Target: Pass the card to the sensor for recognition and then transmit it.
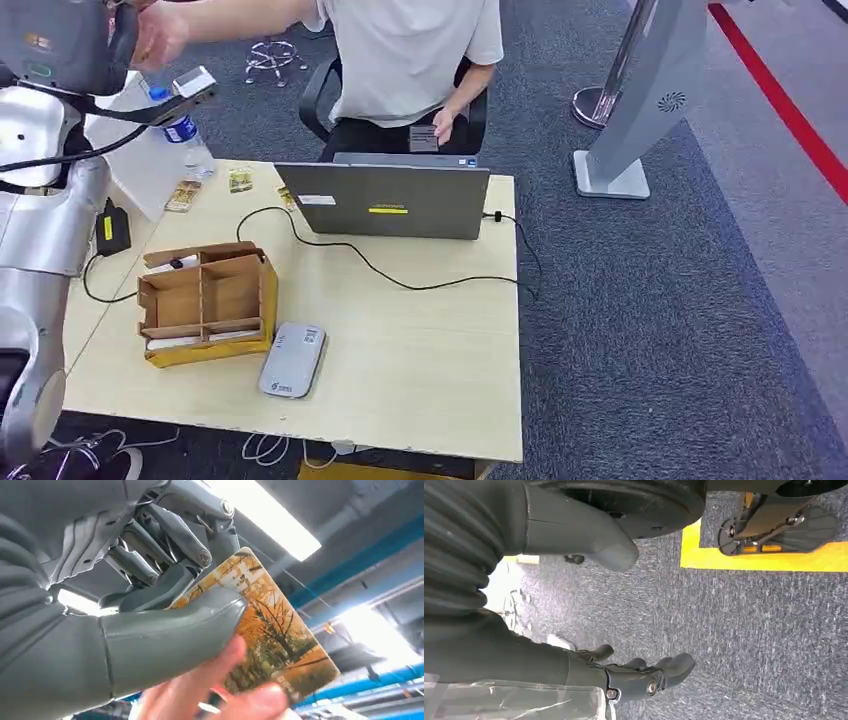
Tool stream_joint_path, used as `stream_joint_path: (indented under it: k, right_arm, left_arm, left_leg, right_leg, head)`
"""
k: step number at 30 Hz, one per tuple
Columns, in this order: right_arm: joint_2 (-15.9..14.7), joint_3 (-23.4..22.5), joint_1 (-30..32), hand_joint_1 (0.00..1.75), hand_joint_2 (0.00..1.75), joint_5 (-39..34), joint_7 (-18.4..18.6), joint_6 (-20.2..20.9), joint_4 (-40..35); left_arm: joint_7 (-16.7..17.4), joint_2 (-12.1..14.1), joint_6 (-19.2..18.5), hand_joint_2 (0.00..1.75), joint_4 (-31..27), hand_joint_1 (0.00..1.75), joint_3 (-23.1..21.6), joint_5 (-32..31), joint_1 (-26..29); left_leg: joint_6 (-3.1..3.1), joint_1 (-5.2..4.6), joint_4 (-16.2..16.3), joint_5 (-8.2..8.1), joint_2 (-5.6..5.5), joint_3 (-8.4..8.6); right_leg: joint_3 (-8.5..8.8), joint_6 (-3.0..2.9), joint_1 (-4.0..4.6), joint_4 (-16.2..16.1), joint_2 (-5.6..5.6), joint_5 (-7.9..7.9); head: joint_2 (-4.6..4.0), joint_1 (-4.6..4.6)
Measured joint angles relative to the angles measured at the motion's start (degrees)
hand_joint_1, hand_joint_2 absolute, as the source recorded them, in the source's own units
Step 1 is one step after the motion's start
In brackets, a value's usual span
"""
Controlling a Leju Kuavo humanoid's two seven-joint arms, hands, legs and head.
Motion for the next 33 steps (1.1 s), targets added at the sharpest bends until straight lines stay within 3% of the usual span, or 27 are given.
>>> stream_joint_path:
  k: [7, 11, 15, 19, 23, 26, 30, 33]
  right_arm:
    - [0.00, 0.04, 0.05, 0.00, 1.75, -0.63, -0.07, -0.02, 0.07]
    - [0.00, 0.04, 0.09, 0.00, 1.75, -1.09, -0.35, -0.11, 0.09]
    - [0.00, 0.02, 0.14, 0.00, 1.75, -1.99, -0.57, -0.24, 0.15]
    - [0.00, -0.02, 0.38, 0.00, 1.75, -3.36, -0.96, -0.57, 0.15]
    - [0.00, -0.09, 0.86, 0.00, 1.75, -4.26, -1.27, -1.01, 0.17]
    - [0.00, -0.13, 1.07, 0.00, 1.75, -4.87, -1.55, -1.46, 0.17]
    - [0.00, -0.46, 1.34, 0.00, 1.75, -5.66, -2.32, -2.01, 0.20]
    - [0.00, -0.83, 1.55, 0.00, 1.75, -6.60, -2.97, -2.36, 0.22]
  left_arm:
    - [0.00, -0.57, -1.57, 1.75, 0.87, 0.00, -1.07, 3.78, -0.80]
    - [0.68, 0.37, -1.86, 1.75, -0.71, 0.00, -1.07, 4.59, 1.24]
    - [1.00, 2.39, -1.43, 1.75, -5.60, 0.00, -1.07, 6.50, 6.19]
    - [1.49, 7.38, 1.41, 1.75, -15.31, 0.00, 1.73, 11.72, 17.69]
    - [-2.74, 11.79, 4.18, 1.75, -23.05, 0.00, 12.91, 21.19, 31.88]
    - [-7.18, 13.24, 2.95, 1.75, -26.32, 0.00, 23.65, 30.18, 40.58]
    - [-15.81, 12.39, -3.94, 1.75, -27.54, 0.00, 40.76, 53.18, 51.52]
    - [-20.15, 9.82, -17.53, 1.75, -24.17, 0.00, 53.88, 73.60, 54.02]
  left_leg:
    - [0.03, 0.01, -0.04, -0.05, 0.14, -0.03]
    - [0.03, 0.01, -0.08, -0.05, 0.16, -0.02]
    - [0.02, 0.01, -0.11, -0.05, 0.19, -0.01]
    - [-0.10, -0.01, -0.23, -0.15, 0.43, 0.03]
    - [-0.15, 0.00, -0.28, -0.27, 0.75, 0.11]
    - [-0.21, 0.01, -0.34, -0.32, 0.72, 0.08]
    - [-0.30, 0.06, -0.38, -0.47, 0.93, 0.19]
    - [-0.27, 0.07, -0.40, -0.49, 0.65, 0.12]
  right_leg:
    - [-0.11, 0.00, 0.01, 0.01, 0.13, -0.01]
    - [-0.12, -0.01, 0.01, 0.03, 0.16, -0.01]
    - [-0.11, -0.01, 0.00, 0.05, 0.19, -0.02]
    - [-0.09, -0.05, -0.01, 0.06, 0.44, -0.06]
    - [-0.23, -0.17, -0.01, 0.06, 0.71, -0.20]
    - [-0.22, -0.20, -0.01, 0.07, 0.68, -0.29]
    - [-0.26, -0.29, 0.02, 0.06, 0.88, -0.36]
    - [-0.13, -0.30, 0.04, 0.05, 0.63, -0.52]
  head:
    - [0.00, -0.04]
    - [0.00, -0.04]
    - [0.00, -0.04]
    - [0.00, -0.06]
    - [0.00, -0.04]
    - [0.00, -0.04]
    - [0.00, -0.18]
    - [0.00, -0.02]
